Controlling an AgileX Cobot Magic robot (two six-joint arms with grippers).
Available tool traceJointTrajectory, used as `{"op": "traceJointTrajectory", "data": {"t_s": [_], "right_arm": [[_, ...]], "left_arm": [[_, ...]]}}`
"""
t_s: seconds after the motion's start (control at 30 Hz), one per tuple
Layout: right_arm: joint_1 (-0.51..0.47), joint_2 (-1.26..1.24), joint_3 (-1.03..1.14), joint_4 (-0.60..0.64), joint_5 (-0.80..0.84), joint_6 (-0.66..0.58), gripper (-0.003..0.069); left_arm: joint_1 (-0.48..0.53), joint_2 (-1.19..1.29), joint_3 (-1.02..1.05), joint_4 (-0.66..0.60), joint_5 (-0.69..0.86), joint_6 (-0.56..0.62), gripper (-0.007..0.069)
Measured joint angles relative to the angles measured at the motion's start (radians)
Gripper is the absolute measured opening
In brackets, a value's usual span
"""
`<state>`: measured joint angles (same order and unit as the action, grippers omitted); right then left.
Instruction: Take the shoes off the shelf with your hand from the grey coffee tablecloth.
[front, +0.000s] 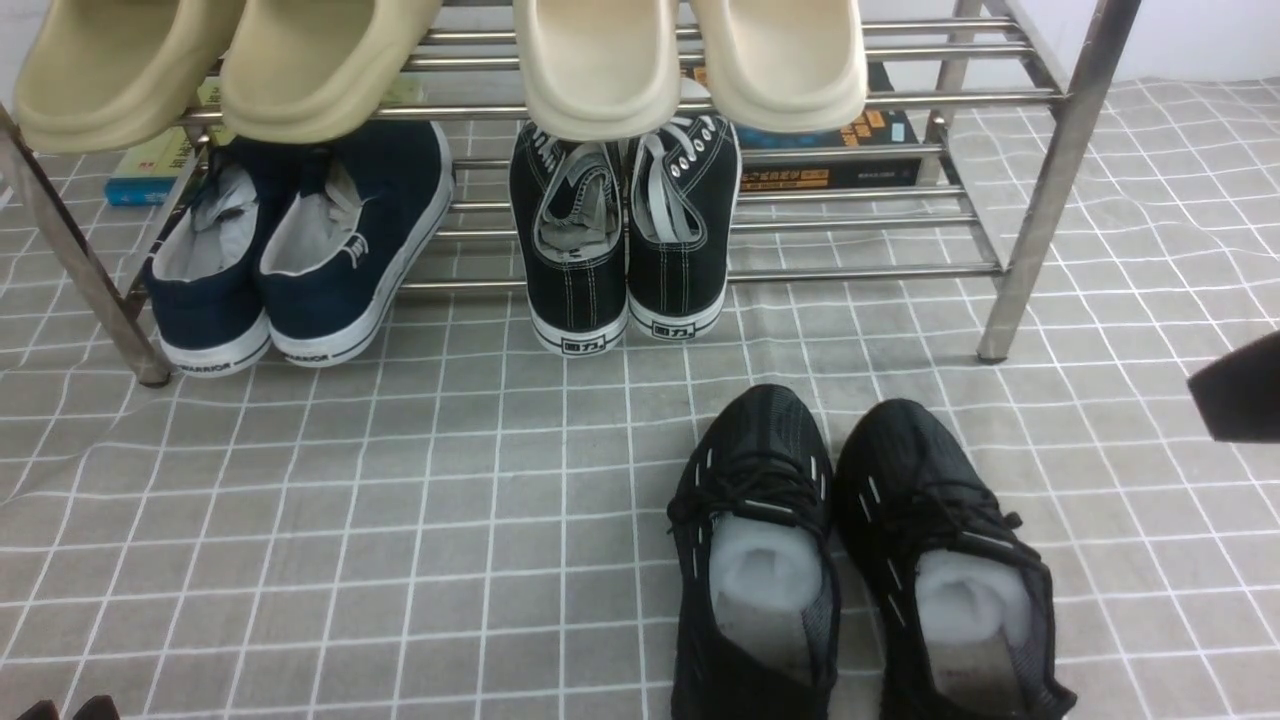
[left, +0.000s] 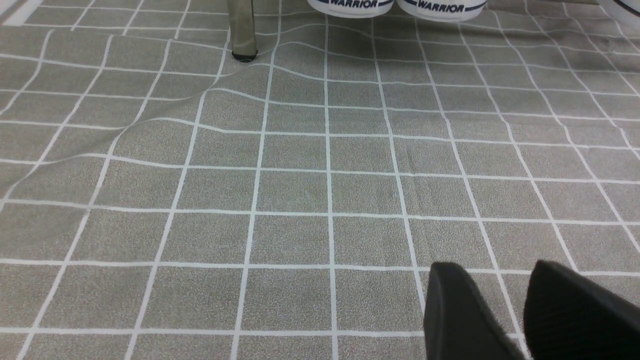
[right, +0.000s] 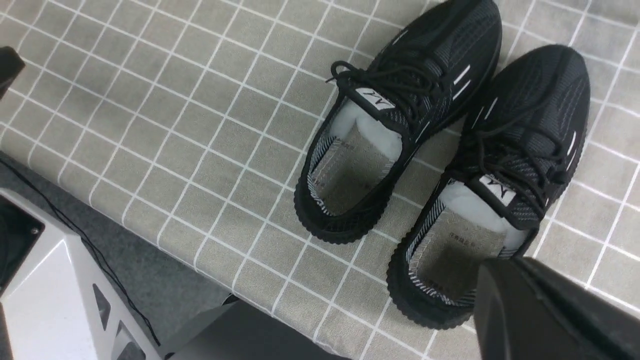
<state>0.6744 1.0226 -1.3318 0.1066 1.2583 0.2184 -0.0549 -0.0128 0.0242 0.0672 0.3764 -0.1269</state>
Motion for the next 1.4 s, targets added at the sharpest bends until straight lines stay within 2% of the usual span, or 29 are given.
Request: {"op": "traceJointTrajectory", "data": {"t_s": [0.2,0.3,0.43,0.53,0.63,0.73,0.93,1.4], "right_arm": [[0.000,-0.026,0.022,0.011,-0.015,-0.056,-0.0009],[0.000,-0.117,0.134,0.056,-0.096,-0.080,-0.0006],[0.000,-0.263,0.310,0.065,-0.300,-0.114,-0.0006],[0.000,-0.366,0.467,0.065,-0.529,-0.151,-0.0006],[0.000,-0.409,0.604,0.065,-0.728,-0.193,-0.0004],[0.000,-0.414,0.687,0.065,-0.856,-0.218,-0.0002],[0.000,-0.415,0.718,0.068,-0.932,-0.218,0.0000],[0.000,-0.416,0.718,0.068,-0.934,-0.218,0.0012]], "left_arm": [[0.000,0.000,0.000,0.000,0.000,0.000,0.0240],[0.000,0.000,0.000,0.000,0.000,0.000,0.0240],[0.000,0.000,0.000,0.000,0.000,0.000,0.0240],[0.000,0.000,0.000,0.000,0.000,0.000,0.0240],[0.000,0.000,0.000,0.000,0.000,0.000,0.0240],[0.000,0.000,0.000,0.000,0.000,0.000,0.0240],[0.000,0.000,0.000,0.000,0.000,0.000,0.0240],[0.000,0.000,0.000,0.000,0.000,0.000,0.0240]]}}
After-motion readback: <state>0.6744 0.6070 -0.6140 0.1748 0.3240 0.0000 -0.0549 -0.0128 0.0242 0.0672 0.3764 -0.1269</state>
